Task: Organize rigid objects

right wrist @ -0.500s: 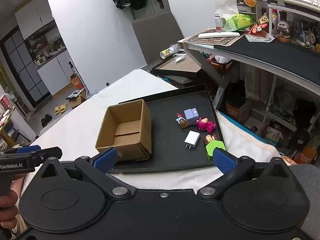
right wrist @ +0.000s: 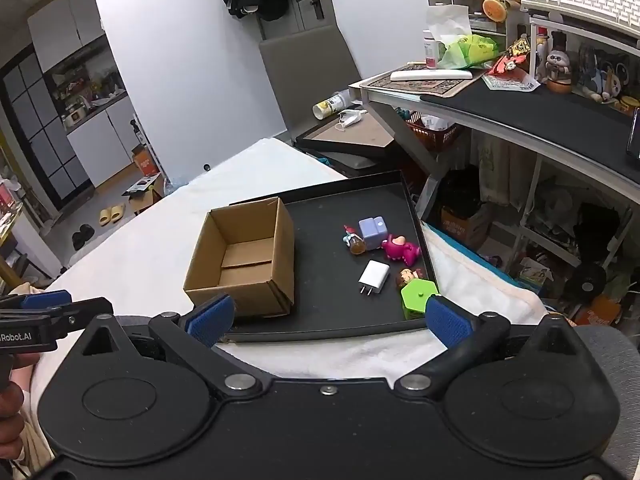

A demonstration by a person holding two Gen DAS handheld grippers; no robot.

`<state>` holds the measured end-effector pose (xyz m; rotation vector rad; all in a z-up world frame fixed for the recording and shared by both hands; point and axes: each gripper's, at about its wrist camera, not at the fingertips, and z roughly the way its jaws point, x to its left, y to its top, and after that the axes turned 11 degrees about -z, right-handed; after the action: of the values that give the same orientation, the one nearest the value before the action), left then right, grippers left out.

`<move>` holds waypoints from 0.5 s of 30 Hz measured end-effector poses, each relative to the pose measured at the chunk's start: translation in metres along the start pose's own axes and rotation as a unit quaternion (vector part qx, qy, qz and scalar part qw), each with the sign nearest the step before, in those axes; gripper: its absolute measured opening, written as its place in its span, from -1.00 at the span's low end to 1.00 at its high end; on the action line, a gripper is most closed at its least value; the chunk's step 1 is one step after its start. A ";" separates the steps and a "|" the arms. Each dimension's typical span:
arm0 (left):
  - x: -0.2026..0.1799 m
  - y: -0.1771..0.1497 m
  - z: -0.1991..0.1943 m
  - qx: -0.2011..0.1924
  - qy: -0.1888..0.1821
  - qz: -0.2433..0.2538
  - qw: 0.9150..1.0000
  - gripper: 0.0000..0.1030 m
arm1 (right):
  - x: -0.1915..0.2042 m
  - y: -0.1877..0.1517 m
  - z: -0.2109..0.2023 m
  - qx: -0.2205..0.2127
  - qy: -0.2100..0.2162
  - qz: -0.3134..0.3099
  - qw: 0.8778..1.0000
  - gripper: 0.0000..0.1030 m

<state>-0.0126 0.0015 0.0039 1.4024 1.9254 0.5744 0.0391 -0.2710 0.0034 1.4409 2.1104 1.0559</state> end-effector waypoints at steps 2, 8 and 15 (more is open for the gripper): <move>0.001 0.000 -0.001 0.003 -0.003 -0.001 1.000 0.87 | 0.001 0.000 0.000 0.001 -0.002 0.000 1.000 1.00; 0.001 -0.001 -0.002 0.001 -0.002 -0.001 1.000 0.87 | 0.000 0.000 0.002 0.006 -0.006 -0.002 1.000 1.00; -0.002 0.002 -0.001 0.003 0.005 0.001 1.000 0.87 | -0.002 -0.003 0.002 0.007 -0.018 -0.002 1.000 1.00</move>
<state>-0.0123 0.0005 0.0063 1.4086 1.9358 0.5787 0.0395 -0.2728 -0.0001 1.4512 2.0983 1.0086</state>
